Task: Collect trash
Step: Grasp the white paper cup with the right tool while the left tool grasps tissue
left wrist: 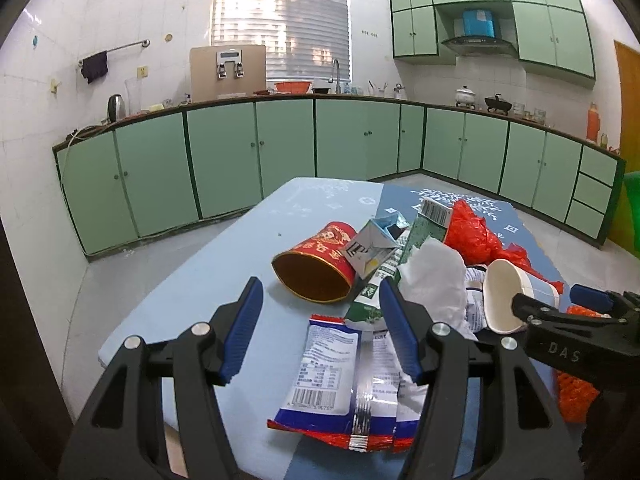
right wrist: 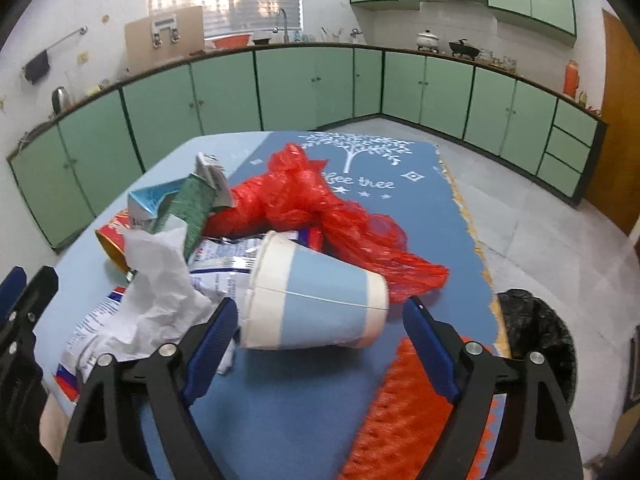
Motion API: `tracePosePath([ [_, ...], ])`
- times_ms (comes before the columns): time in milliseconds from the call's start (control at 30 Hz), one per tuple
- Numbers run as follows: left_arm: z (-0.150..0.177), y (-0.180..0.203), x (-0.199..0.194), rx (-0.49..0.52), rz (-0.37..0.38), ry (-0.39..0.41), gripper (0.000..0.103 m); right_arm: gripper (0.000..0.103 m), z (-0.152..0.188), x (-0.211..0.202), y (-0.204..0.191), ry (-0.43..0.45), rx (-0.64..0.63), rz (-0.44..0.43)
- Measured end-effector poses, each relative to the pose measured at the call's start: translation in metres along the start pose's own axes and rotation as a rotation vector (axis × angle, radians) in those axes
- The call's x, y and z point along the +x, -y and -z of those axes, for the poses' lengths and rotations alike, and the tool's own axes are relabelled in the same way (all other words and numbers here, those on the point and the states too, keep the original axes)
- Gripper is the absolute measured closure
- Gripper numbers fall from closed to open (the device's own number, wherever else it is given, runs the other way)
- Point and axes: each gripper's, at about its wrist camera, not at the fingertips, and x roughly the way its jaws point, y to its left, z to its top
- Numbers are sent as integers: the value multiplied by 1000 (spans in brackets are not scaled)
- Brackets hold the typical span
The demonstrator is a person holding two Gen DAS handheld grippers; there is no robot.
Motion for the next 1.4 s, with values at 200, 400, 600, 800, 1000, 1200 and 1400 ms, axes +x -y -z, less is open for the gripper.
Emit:
tracePosePath([
  [200,6,4,4,6,20,-15,44,31,1,-10,12,-16,-3,73],
  [400,8,11,5,17,36,-15,44,53,-1,-4,18,-38,-1,55],
  [600,13,20,10,31,71,-32,44,96,2,5,24,-61,15,-23],
  [800,14,38,16,60,107,-33,44,97,-4,-11,29,14,28,-69],
  [1000,20,59,29,101,132,-62,63,97,-12,-27,47,76,66,-77],
  [1200,32,76,44,144,121,-121,100,97,-16,-39,61,121,74,-67],
  [1400,25,72,21,131,93,-22,103,97,-10,-48,74,146,83,-58],
])
